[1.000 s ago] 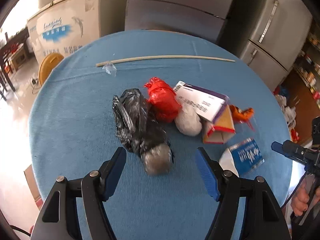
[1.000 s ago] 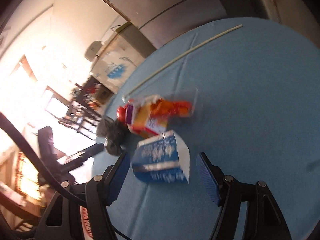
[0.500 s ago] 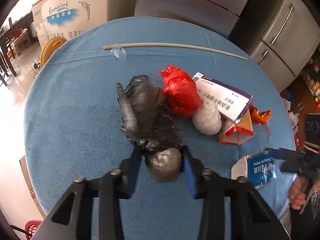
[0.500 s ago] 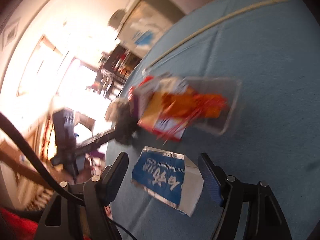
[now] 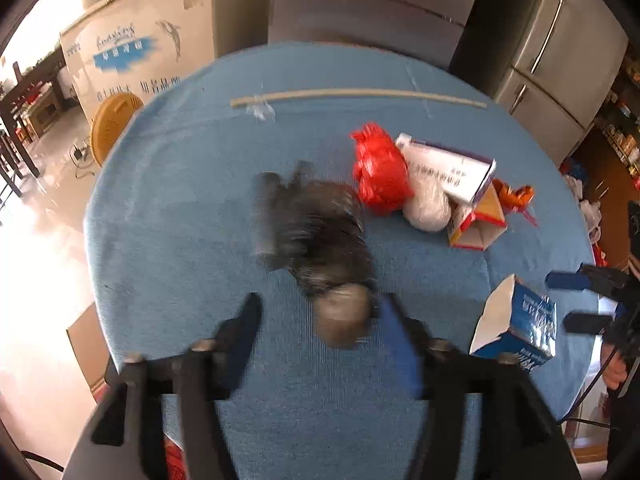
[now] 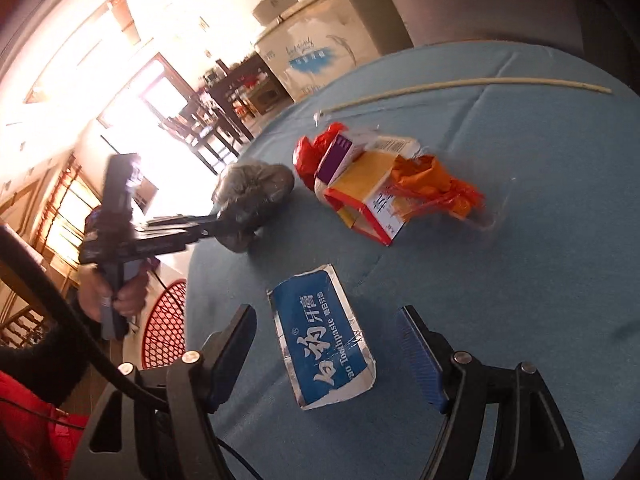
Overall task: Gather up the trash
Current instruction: 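Grasp the black plastic bag with left tool while right tool grasps the blue toothpaste box, then carry the black bag and toothpaste box over the red basket with both tools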
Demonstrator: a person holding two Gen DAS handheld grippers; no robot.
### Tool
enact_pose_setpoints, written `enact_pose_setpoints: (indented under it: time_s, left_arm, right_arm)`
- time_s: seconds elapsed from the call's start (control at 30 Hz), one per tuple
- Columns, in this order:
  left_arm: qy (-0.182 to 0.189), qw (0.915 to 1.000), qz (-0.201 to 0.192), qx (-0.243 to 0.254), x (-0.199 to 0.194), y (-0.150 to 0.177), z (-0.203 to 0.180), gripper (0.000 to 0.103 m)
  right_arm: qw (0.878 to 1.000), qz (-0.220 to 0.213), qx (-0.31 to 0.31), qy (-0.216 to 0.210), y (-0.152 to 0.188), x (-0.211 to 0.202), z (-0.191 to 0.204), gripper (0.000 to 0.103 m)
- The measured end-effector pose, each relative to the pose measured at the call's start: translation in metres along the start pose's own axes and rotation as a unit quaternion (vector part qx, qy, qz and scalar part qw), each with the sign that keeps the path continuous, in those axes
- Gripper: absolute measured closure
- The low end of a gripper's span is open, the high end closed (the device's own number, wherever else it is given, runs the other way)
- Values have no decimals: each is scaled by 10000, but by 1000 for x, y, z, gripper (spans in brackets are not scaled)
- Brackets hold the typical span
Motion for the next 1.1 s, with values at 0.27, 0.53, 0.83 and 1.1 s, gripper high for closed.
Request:
enact_pose_setpoints:
  time_s: [0.27, 0.53, 0.83, 1.1]
  left_arm:
    - [40, 9998, 126, -133, 25, -14, -9, 34]
    - [378, 9985, 162, -354, 47, -20, -17, 34]
    - [450, 9967, 260, -626, 61, -14, -11, 63]
    - [161, 9980, -35, -609, 25, -3, -9, 63]
  right_arm:
    - [9972, 157, -503, 537, 10, 19, 26, 26]
    - [9907, 64, -448, 1283, 26, 31, 30, 26]
    - [9896, -136, -437, 1361, 34, 21, 31, 38]
    - [9908, -467, -172, 1262, 36, -5, 32, 38]
Point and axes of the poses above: each gripper's, at about its wrist camera, not at the fingertips, and x roughly the way its jaws point, z to its left, y to its underside, the point moved 5 cm from there along x, roughly the way its jaws point, and after that the axes turned 6 degrees about y, right-handed, at the moved point
